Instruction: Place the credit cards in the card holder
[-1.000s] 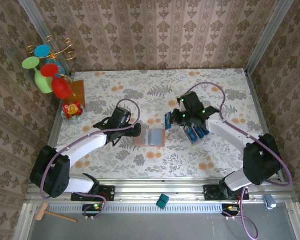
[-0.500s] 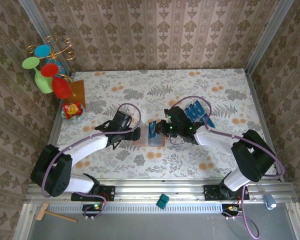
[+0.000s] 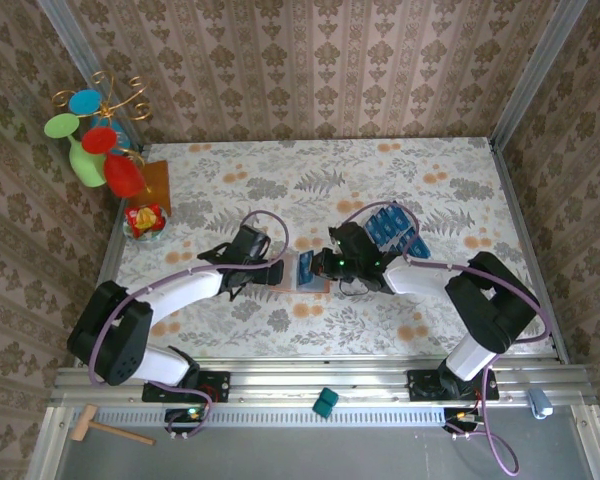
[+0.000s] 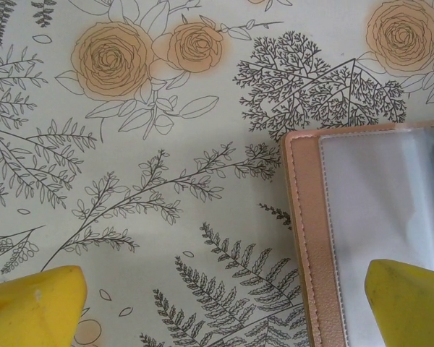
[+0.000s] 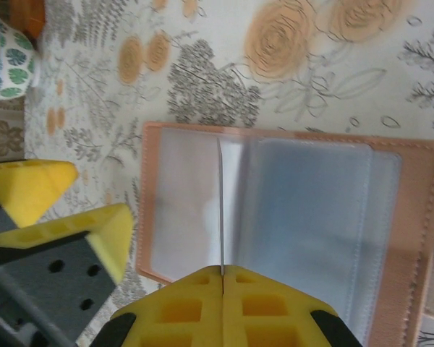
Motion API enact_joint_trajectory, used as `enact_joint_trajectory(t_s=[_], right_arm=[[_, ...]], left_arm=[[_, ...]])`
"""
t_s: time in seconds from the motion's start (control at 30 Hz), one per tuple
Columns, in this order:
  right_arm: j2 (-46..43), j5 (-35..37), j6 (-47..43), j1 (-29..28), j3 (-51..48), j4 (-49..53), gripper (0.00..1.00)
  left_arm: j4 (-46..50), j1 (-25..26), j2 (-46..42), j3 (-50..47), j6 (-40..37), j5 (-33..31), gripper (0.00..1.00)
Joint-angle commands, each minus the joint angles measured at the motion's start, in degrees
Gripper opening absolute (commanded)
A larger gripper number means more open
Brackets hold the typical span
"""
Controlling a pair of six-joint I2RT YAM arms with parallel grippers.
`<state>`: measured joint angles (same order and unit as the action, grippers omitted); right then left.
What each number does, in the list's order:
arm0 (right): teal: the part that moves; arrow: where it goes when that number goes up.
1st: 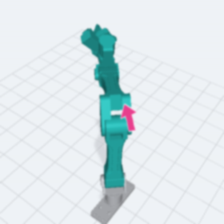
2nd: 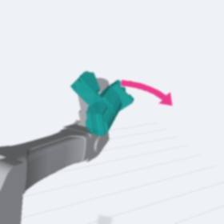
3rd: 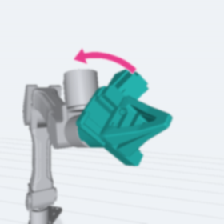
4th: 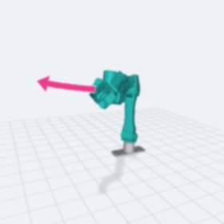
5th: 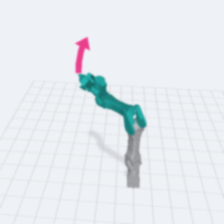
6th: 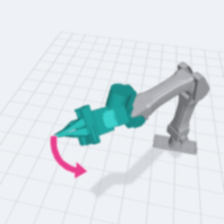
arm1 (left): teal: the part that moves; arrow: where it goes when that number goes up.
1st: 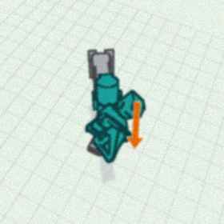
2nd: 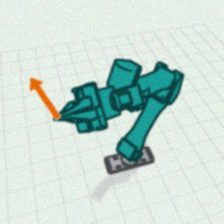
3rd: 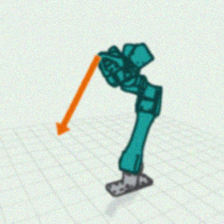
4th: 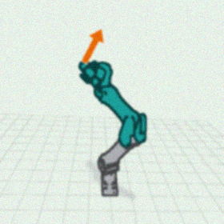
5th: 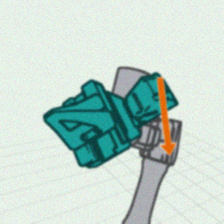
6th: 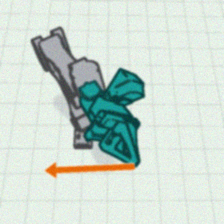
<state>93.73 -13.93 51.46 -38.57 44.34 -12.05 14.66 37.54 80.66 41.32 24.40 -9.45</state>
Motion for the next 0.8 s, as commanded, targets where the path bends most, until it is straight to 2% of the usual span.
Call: enact_joint_trajectory(t_s=[0.0, 0.53, 0.77], right_arm=[[1.09, 0.31, 0.74, -0.09, -1.65, -1.87, 0.0], [1.36, -0.22, 1.18, 0.33, -3.21, -2.76, 0.0], [-0.21, -0.77, 0.84, 0.43, -2.45, -1.54, 0.0]], left_arm=[[-0.13, 0.6, 0.61, 0.03, 0.51, -1.44, 1.0], [-0.74, 1.46, 3.82, 1.23, -1.28, -2.41, 1.0], [-0.66, 2.65, 2.14, 2.82, -1.89, -2.94, 1.0]])
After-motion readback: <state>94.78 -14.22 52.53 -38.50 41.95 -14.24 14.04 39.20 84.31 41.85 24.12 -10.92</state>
